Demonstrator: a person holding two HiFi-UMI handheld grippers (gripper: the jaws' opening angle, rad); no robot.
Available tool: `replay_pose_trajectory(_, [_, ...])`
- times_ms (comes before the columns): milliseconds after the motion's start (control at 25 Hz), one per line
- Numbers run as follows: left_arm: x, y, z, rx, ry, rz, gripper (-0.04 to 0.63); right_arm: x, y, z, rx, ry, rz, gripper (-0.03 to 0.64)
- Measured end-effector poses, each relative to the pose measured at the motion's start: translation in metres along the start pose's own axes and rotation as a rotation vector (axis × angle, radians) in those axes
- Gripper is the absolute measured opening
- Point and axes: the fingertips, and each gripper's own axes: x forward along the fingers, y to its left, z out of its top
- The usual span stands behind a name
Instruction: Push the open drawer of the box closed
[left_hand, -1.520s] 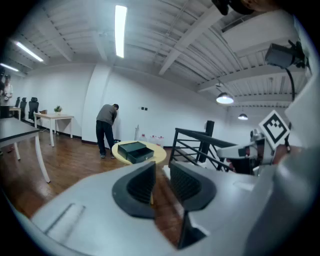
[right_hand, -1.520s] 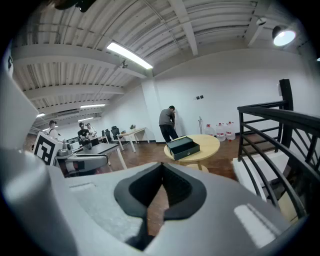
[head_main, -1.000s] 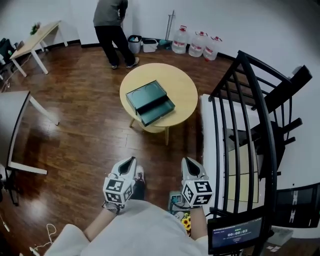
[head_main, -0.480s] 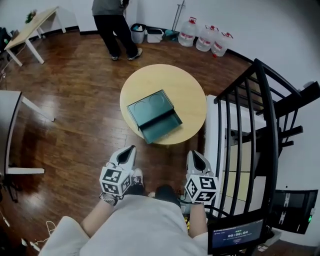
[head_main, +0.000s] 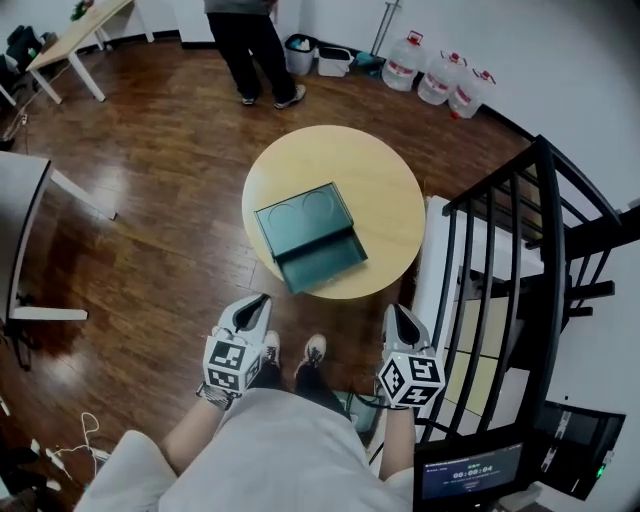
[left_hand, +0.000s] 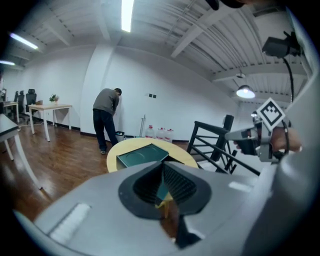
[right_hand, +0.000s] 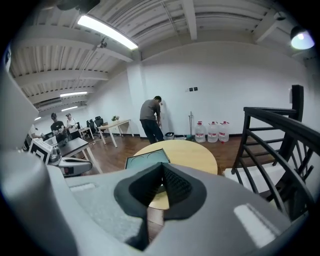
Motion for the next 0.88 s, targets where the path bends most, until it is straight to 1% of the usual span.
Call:
replay_pose_trajectory(80, [0.005,0.001,-0.007,0.029,0.012,0.028,0.064,0.005,-0.004,-0.006,0.01,0.012,0.008,0.003])
replay_pose_trajectory(160, [0.01,0.002,-0.017,0.059,0.029,0.041,0.13,0.01,-0.004,-0.016,-0.003,0.048,0.008,0.003])
replay_pose_trajectory(240, [0.017,-0.002,-0.034,0.074,0.063,0.03,0.211,0.015,-0.003,-0.025,-0.003,0.08,0.015,0.003])
replay_pose_trajectory(320, [0.026,-0.007,-0.049,0.075,0.106,0.007,0.269,0.019,-0.001,-0.03,-0.001,0.098,0.026,0.003])
replay_pose_trajectory(400, [0.036,-0.008,-0.062,0.076,0.138,0.003,0.33,0.02,0.002,-0.034,-0.016,0.111,0.034,0.003])
replay_pose_trajectory(600, [0.059,0.002,-0.092,0.104,0.183,0.031,0.381,0.027,0.003,-0.051,-0.063,0.148,0.042,0.003])
replay_pose_trajectory(760, [0.077,0.013,-0.109,0.122,0.21,0.049,0.387,0.052,0.009,-0.069,-0.1,0.182,0.06,0.003])
replay_pose_trajectory(880, [0.084,0.01,-0.131,0.117,0.233,0.058,0.388,0.06,0.011,-0.085,-0.125,0.214,0.064,0.003])
